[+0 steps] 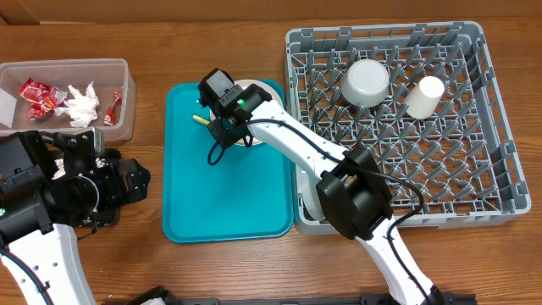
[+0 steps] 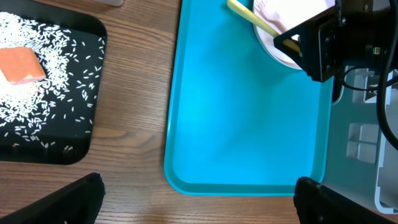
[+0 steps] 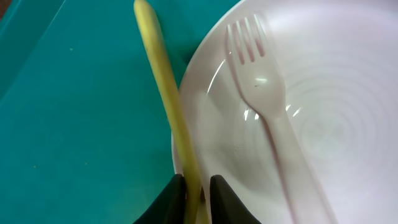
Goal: Sort waste into correct bins and load items into the dishwasher rack
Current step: 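Carry the yellow spoon right into the rack and release it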
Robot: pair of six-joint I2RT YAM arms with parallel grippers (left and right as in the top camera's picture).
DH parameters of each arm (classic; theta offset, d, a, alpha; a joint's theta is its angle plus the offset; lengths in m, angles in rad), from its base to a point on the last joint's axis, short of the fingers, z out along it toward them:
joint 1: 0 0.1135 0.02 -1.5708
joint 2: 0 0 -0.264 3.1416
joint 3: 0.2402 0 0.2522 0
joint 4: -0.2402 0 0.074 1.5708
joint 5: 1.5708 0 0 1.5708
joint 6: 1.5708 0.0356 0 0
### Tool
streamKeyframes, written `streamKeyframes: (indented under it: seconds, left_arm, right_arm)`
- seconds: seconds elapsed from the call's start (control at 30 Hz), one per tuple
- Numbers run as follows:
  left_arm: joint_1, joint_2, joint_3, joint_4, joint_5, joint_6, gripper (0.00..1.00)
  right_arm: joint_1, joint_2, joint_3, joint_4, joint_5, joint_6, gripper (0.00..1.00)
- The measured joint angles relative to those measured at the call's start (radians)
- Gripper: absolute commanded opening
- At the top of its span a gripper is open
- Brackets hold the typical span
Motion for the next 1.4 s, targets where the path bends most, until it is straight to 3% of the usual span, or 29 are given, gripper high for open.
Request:
streamKeyframes:
  seconds: [0.07,0.2,0.7,1.23,1.4]
  left_arm:
    - [0.000,0.000,0.000,0.000,0.000,0.000,1.00]
    - [0.000,0.000,0.000,0.000,0.000,0.000,1.00]
    - [0.000,0.000,0.000,0.000,0.000,0.000,1.00]
    - [0.000,0.000,0.000,0.000,0.000,0.000,1.00]
    - [0.000,0.000,0.000,0.000,0.000,0.000,1.00]
  right_arm:
    - [0.000,0.000,0.000,-0.002,0.002,0.000,0.17]
    - [0.000,0.000,0.000,-0.002,0.002,-0.002,0.04]
    - [-0.024,0.000,0.053,-0.063,0.016,0.067,0.04]
    - [-0.341,-0.160,0.130,-0.117,0.150,0.321,0.04]
    - [-0.370,-0.161,0.120,-0.098,0.154,0.351,0.04]
